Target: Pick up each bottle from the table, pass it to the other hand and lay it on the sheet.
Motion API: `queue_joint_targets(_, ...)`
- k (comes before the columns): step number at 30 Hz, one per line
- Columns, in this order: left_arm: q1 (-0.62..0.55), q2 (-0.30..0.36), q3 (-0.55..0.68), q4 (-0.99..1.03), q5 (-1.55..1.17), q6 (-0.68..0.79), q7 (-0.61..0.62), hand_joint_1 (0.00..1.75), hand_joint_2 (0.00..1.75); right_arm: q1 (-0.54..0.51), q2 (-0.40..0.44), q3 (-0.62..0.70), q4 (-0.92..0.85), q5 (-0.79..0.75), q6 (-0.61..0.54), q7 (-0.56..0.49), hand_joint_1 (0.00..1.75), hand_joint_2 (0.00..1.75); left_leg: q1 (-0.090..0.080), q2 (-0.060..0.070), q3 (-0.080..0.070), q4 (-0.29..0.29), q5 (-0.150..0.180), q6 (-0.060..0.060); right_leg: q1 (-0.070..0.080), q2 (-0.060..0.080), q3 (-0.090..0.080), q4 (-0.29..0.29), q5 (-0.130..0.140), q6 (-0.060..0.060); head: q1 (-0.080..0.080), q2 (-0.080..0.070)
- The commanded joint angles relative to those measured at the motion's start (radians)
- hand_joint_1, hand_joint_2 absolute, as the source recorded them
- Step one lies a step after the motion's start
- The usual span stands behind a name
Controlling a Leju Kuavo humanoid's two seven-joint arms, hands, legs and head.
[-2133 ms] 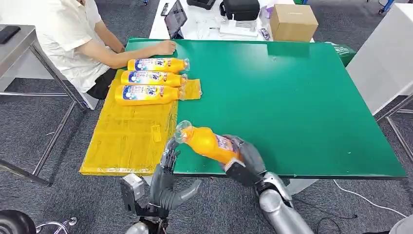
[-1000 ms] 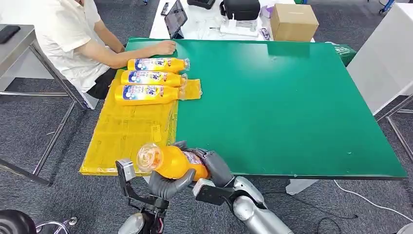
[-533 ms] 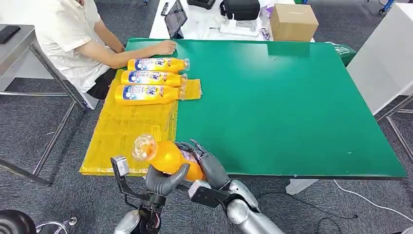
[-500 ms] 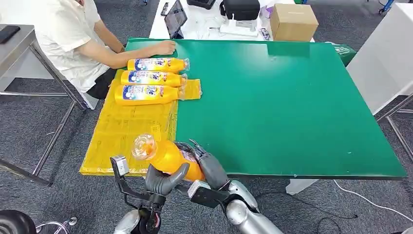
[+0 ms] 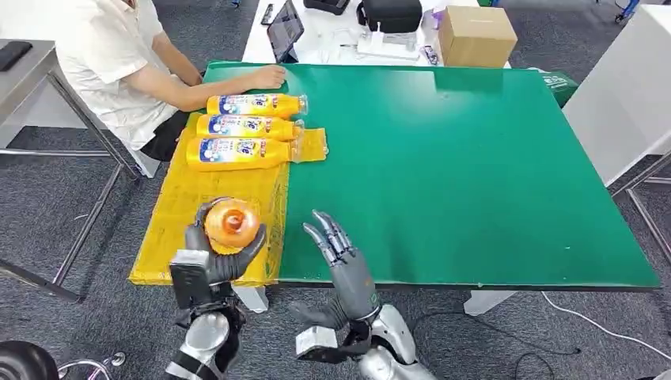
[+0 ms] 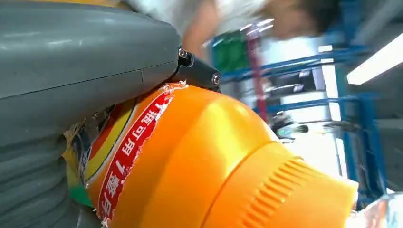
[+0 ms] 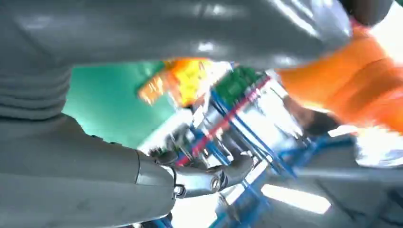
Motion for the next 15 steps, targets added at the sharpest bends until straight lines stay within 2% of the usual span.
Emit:
queue_joint_targets(1,-0.043,-0.04,0.121,0.086,-0.003,0.004,0.013,1.75,1.75,0.019,0.027,-0.097,-0.03,0.017,-0.008,-0.008,0.0,0.0,0.0,0.0,0.005,-0.001,-0.001,0.001,0.001,-0.001,0.005,-0.001,-0.001,-0.003,0.0,0.0)
queue_joint_targets(6,-0.043,-0.04,0.121,0.086,-0.003,0.004,0.013,1.75,1.75,0.019,0.027,-0.097,-0.03,0.017,-0.008,-0.008,0.0,0.0,0.0,0.0,0.003,-0.001,-0.001,0.001,0.001,-0.001,0.003,-0.001,-0.001,-0.002,0.0,0.0)
queue_joint_targets(7,-0.037,-0.052,0.148,0.076,-0.066,0.004,0.011,1.75,1.75,0.053,0.069,-0.192,-0.085,0.073,-0.008,-0.021,0.0,0.0,0.0,0.001,0.005,-0.001,-0.002,0.002,0.001,-0.001,0.005,-0.001,-0.001,-0.003,0.0,0.0)
queue_joint_targets(9,-0.036,-0.04,0.131,0.049,-0.045,0.004,0.026,1.75,1.75,0.096,0.117,-0.288,-0.195,0.174,-0.008,-0.021,0.0,0.0,0.0,-0.001,0.004,0.0,-0.002,0.002,0.001,-0.003,0.004,0.0,-0.002,-0.003,0.0,0.0)
queue_joint_targets(11,-0.041,-0.016,0.112,0.017,-0.026,0.004,0.05,1.75,1.75,0.115,0.137,-0.336,-0.274,0.192,-0.008,-0.021,0.0,0.0,0.0,-0.001,0.002,0.001,-0.002,0.002,0.001,-0.003,0.002,0.002,-0.003,-0.003,0.0,0.0)
queue_joint_targets(12,-0.048,-0.027,0.147,0.024,-0.115,0.004,0.057,1.75,1.75,0.113,0.135,-0.336,-0.272,0.174,-0.008,-0.021,0.0,0.0,0.0,-0.001,0.001,0.001,-0.001,0.001,0.001,-0.002,0.001,0.001,-0.002,-0.003,0.0,0.0)
queue_joint_targets(13,-0.065,-0.022,0.167,0.059,-0.26,0.004,0.102,1.75,1.75,0.107,0.127,-0.322,-0.264,0.142,-0.008,-0.021,0.0,0.0,0.0,0.0,0.001,0.0,-0.001,0.001,0.0,-0.001,0.001,0.0,-0.001,-0.002,0.0,0.0)
queue_joint_targets(14,-0.075,-0.022,0.167,0.071,-0.263,0.004,0.106,1.75,1.75,0.102,0.125,-0.317,-0.253,0.133,-0.008,-0.021,0.0,0.0,0.001,0.001,0.002,0.0,-0.001,0.001,0.001,-0.001,0.002,0.0,-0.001,-0.003,-0.001,0.0)
queue_joint_targets(15,-0.141,0.032,0.103,0.198,-0.5,-0.026,0.287,1.75,1.75,0.085,0.119,-0.304,-0.221,0.113,-0.008,-0.021,0.0,0.0,0.001,0.0,0.005,0.0,-0.002,0.002,0.002,-0.001,0.005,-0.001,-0.002,-0.004,0.0,0.0)
